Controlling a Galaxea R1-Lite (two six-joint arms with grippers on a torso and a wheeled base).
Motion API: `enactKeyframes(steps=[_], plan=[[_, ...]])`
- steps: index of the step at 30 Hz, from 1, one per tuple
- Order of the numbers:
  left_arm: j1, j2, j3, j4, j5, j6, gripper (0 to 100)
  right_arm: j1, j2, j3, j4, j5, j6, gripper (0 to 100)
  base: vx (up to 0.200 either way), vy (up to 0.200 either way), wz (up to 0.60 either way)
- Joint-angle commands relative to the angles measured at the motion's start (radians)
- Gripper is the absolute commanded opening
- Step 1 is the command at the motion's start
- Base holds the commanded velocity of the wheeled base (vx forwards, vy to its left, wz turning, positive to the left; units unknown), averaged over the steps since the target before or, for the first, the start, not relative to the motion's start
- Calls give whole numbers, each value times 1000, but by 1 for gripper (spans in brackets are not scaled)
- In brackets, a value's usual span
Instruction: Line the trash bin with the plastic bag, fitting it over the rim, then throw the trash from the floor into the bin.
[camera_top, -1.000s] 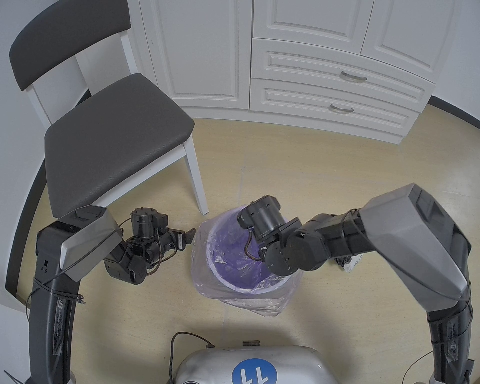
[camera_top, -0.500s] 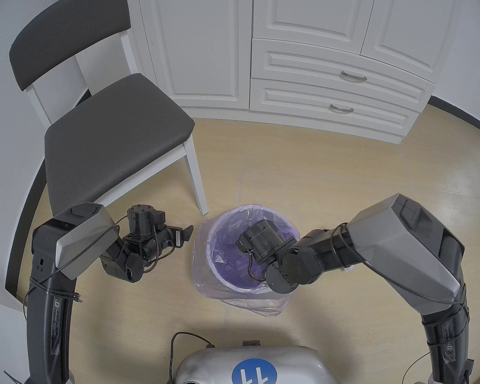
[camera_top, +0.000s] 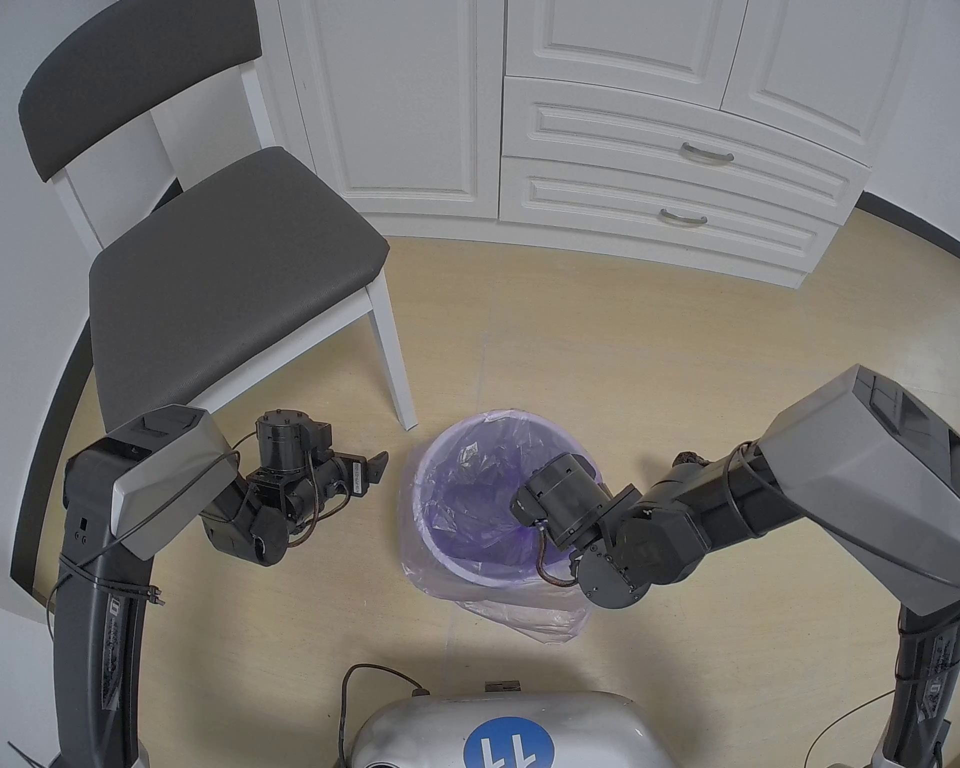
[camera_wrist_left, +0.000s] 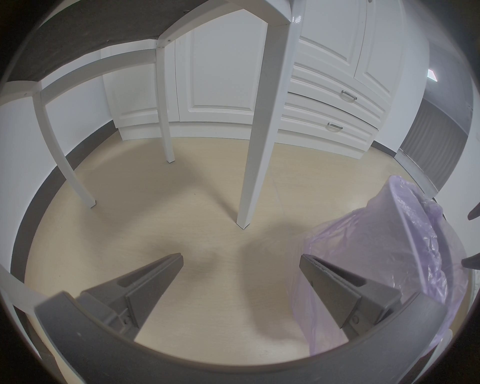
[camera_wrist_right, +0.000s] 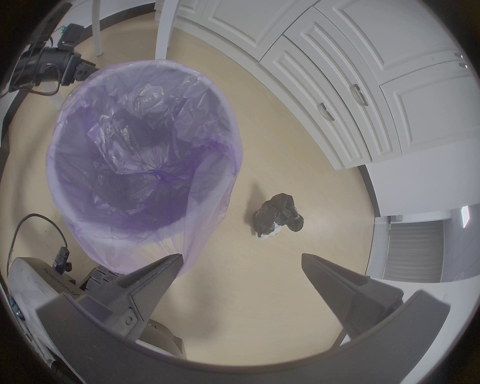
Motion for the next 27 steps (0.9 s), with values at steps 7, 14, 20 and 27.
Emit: enactKeyframes(steps=[7, 14, 20, 27], plan=[[-4, -1, 5, 0, -1, 0, 100, -2, 69, 14, -2, -2, 113, 100, 0, 0, 0], [-9, -6, 23, -28, 0, -1, 100, 5, 127, 30, -2, -3, 240, 100, 0, 0, 0], [-15, -4, 23, -34, 5, -1, 100, -24, 163, 7, -91, 0, 325, 100, 0, 0, 0], [-20, -6, 23, -36, 8, -1, 100, -28, 156, 51, -159, 8, 431, 100, 0, 0, 0]])
